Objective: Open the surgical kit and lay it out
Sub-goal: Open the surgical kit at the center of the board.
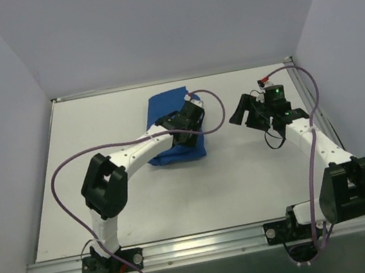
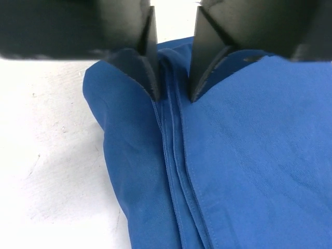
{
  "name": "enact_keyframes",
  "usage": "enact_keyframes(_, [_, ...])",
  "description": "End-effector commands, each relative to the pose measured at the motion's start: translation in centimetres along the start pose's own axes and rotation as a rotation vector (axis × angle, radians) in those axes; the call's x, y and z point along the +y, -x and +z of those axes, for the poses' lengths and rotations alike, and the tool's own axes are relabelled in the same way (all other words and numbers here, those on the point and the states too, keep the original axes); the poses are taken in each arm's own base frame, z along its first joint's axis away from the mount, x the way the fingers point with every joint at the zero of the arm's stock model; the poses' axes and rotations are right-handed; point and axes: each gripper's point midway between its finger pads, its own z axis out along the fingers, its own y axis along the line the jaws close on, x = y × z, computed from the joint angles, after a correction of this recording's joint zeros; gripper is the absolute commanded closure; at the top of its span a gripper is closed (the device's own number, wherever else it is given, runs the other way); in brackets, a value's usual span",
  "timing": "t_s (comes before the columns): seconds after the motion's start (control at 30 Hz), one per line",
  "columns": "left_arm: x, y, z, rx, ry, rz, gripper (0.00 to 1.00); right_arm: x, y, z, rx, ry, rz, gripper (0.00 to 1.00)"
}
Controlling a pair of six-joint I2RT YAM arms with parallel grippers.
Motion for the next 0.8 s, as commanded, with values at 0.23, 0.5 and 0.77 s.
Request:
enact_keyframes(0.23, [4.4, 4.0, -3.8, -0.109, 0.083, -0.053, 0.98, 0.8, -0.2, 1.2, 0.026, 0.038, -0.015, 0.28])
enact_keyframes(0.5, [15.8, 6.6, -9.8, -0.221, 0.067, -0.314, 0.98, 1.7, -0.7, 2.4, 0.055, 0.046, -0.046, 0.27])
enact_keyframes(0.77, [30.7, -3.9, -10.2, -0.144, 0.14, -0.783, 0.57, 4.2, -1.7, 4.0, 0.091, 0.081, -0.085, 0.27])
